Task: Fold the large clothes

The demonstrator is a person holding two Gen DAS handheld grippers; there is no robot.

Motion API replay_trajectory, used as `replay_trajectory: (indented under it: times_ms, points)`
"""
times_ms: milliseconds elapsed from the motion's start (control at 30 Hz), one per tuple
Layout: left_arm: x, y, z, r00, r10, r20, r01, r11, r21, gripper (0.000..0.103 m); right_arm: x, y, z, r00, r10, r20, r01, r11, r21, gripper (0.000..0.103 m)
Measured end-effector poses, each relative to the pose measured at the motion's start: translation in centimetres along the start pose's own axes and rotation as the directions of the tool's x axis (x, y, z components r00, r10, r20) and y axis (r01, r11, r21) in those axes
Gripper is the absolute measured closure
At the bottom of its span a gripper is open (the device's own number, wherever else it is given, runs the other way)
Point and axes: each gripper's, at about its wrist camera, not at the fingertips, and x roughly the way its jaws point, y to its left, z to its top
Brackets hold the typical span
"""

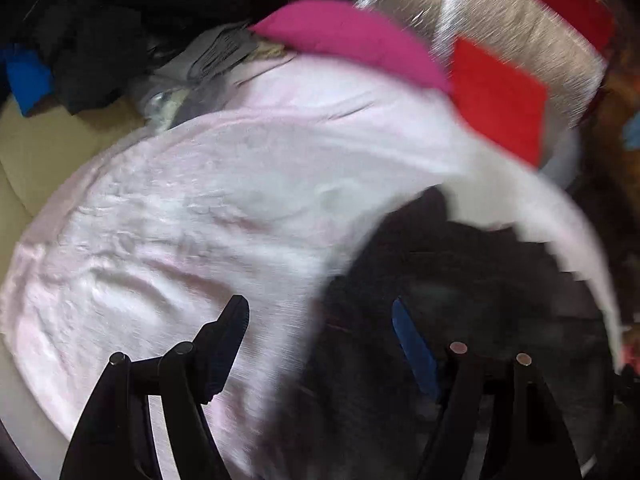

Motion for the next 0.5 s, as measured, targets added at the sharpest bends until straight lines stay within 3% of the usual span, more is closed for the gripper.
replay_trajectory:
  times_ms: [100, 167, 233, 267, 300, 367, 433, 500]
  points:
    - [-1.8, -2.6, -1.7, 0.998, -0.042, 0.055, 0.037, 0.996, 0.082, 0.028, -2.3, -0.4, -1.4, 0.997, -0.002, 0.074, 0.001, 1.000, 0.012, 0.023]
    - [-2.3, -4.4, -3.2, 0.997, -0.059, 0.048, 0.052, 0.989, 0.136, 0.028, -2.8, -0.5, -2.1, 0.996, -0.018, 0.084, 0.017, 1.000, 0.018, 0.028]
    - [-1.9, -5.5, -4.5, 0.998, -0.069, 0.010, 0.066, 0.983, 0.170, 0.027, -2.6, -0.4, -3.0, 0.995, -0.074, 0.061, 0.076, 0.997, -0.015, 0.048]
    - [-1.6, -6.0, -5.3, 0.998, -0.068, -0.012, 0.069, 0.980, 0.185, 0.027, -2.2, -0.2, -3.4, 0.994, -0.102, 0.046, 0.103, 0.994, -0.027, 0.053]
    - [-0.8, -6.7, -6.2, 0.998, -0.049, -0.047, 0.058, 0.975, 0.213, 0.027, -1.8, -0.3, -3.7, 0.992, -0.126, 0.027, 0.127, 0.991, -0.036, 0.060]
    - [0.6, -7.4, -7.3, 0.997, 0.011, -0.072, 0.009, 0.964, 0.267, 0.025, -0.8, -1.1, -4.4, 0.984, -0.175, -0.028, 0.174, 0.984, -0.039, 0.064]
    - [0.9, -8.4, -8.2, 0.997, 0.075, -0.027, -0.061, 0.940, 0.336, 0.022, -0.5, -1.7, -4.7, 0.985, -0.163, -0.048, 0.161, 0.986, -0.040, 0.064]
    - [0.9, -8.8, -8.4, 0.995, 0.097, -0.011, -0.087, 0.930, 0.357, 0.022, -1.1, -1.7, -4.6, 0.987, -0.153, -0.048, 0.150, 0.987, -0.050, 0.064]
